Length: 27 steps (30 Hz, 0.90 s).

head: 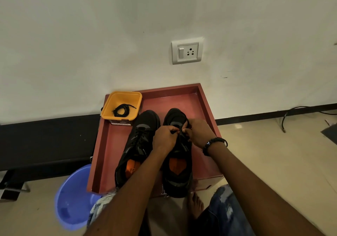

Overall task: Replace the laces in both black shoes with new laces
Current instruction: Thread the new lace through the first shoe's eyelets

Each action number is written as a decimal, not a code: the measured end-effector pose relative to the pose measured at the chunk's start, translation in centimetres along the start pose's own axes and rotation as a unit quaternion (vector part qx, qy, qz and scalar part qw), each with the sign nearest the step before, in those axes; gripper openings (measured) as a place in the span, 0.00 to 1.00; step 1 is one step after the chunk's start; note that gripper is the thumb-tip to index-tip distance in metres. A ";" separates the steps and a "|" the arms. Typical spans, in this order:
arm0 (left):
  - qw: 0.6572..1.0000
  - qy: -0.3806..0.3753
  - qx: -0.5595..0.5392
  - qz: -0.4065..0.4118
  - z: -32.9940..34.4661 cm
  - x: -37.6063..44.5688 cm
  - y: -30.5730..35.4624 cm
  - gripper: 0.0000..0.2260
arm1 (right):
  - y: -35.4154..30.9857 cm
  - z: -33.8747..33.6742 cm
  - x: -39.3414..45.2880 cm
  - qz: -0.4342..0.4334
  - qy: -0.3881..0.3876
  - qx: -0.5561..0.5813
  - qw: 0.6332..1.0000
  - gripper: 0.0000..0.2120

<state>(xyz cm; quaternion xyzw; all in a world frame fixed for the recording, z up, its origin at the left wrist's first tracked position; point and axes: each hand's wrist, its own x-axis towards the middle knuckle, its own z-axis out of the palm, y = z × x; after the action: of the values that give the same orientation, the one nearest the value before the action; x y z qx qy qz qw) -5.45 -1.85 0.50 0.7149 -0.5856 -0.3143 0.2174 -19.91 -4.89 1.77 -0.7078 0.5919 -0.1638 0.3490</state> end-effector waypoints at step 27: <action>0.998 -0.060 -0.020 -0.022 -2.3 -1.4 0.8 0.09 | 0.0 0.0 -2.2 -0.031 -0.136 0.105 0.985 0.43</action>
<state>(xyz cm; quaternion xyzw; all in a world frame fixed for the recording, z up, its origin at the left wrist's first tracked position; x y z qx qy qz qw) -4.53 -0.80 2.94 0.7029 -0.5754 -0.3732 0.1888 -20.46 -2.79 2.21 -0.7012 0.4959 -0.1379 0.4934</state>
